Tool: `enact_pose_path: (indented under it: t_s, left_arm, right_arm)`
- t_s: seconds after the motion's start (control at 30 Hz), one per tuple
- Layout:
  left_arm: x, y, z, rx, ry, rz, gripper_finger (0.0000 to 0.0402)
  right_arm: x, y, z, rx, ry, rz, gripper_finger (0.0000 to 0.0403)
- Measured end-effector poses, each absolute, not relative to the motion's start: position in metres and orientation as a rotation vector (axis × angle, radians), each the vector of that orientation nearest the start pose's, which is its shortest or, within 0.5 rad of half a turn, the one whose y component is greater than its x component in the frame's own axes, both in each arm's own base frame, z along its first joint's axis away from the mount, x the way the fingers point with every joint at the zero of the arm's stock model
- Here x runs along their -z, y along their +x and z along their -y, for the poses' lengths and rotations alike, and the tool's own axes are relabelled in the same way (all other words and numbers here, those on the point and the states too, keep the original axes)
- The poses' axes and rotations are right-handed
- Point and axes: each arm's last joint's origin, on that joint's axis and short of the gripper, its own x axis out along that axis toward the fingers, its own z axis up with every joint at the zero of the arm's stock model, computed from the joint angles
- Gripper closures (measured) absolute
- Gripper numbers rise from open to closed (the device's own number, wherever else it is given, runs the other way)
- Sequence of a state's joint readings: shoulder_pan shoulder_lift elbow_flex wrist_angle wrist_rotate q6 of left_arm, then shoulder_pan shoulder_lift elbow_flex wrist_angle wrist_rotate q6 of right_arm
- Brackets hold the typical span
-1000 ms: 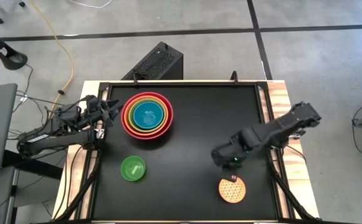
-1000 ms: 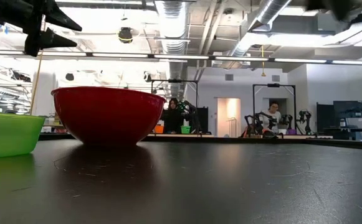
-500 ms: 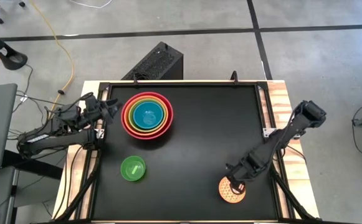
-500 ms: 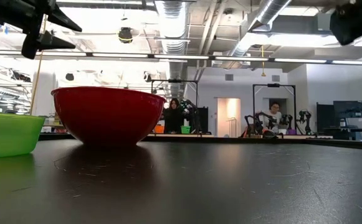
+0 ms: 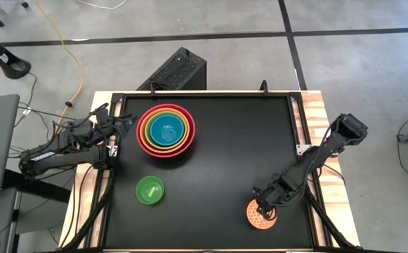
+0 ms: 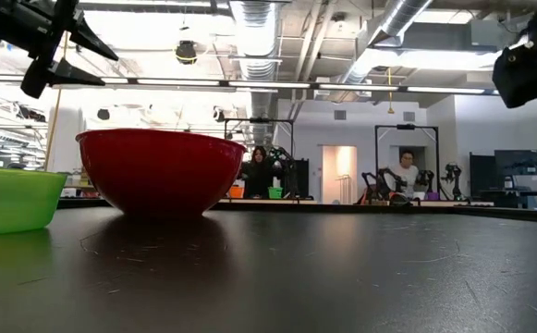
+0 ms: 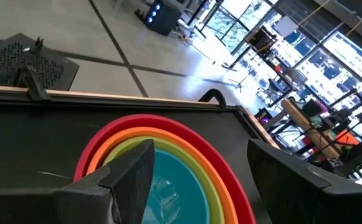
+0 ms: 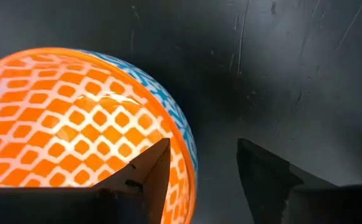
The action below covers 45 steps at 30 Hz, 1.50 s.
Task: Nest bowls inside each other
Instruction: Stack the orange and blue bowl on top of the blue bowl
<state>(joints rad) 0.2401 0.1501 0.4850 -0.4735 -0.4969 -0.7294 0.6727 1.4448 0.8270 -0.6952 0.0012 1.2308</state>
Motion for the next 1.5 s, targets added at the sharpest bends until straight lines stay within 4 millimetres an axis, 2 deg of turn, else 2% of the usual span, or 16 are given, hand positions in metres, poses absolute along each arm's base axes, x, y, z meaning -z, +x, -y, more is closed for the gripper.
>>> enact_pose_path:
  t_s: [0.17,0.43,0.57,0.77,1.0,1.1,1.2,1.5]
  left_arm:
    - [-0.267,0.058,-0.028,-0.754,-0.676,0.131,0.0155]
    - [-0.267,0.058,-0.028,-0.736,-0.659,0.111,0.0155]
    - [-0.267,0.059,-0.027,-0.716,-0.636,0.093,0.0155]
    - [-0.266,0.059,-0.027,-0.685,-0.595,0.066,0.0155]
    - [-0.266,0.06,-0.026,-0.656,-0.53,0.033,0.0155]
    - [-0.266,0.06,-0.026,-0.659,-0.507,0.026,0.0155]
    - [-0.266,0.059,-0.026,-0.667,-0.49,0.024,0.0155]
    - [-0.266,0.06,-0.025,-0.631,-0.449,0.0,0.0155]
  right_arm:
    - [-0.178,0.192,-0.153,0.259,0.578,-1.371,0.025]
    - [-0.178,0.198,-0.145,0.24,0.581,-1.377,0.0384]
    - [-0.183,0.204,-0.136,0.207,0.651,-1.406,0.0382]
    - [-0.222,0.221,-0.117,0.11,0.737,-1.329,0.0392]
    - [-0.282,0.248,-0.069,0.106,0.754,-1.153,0.0394]
    - [-0.3,0.271,-0.042,0.163,0.741,-1.04,0.0394]
    - [-0.309,0.302,-0.012,0.213,0.712,-0.977,0.0394]
    - [-0.328,0.417,0.079,0.262,0.666,-0.734,0.0394]
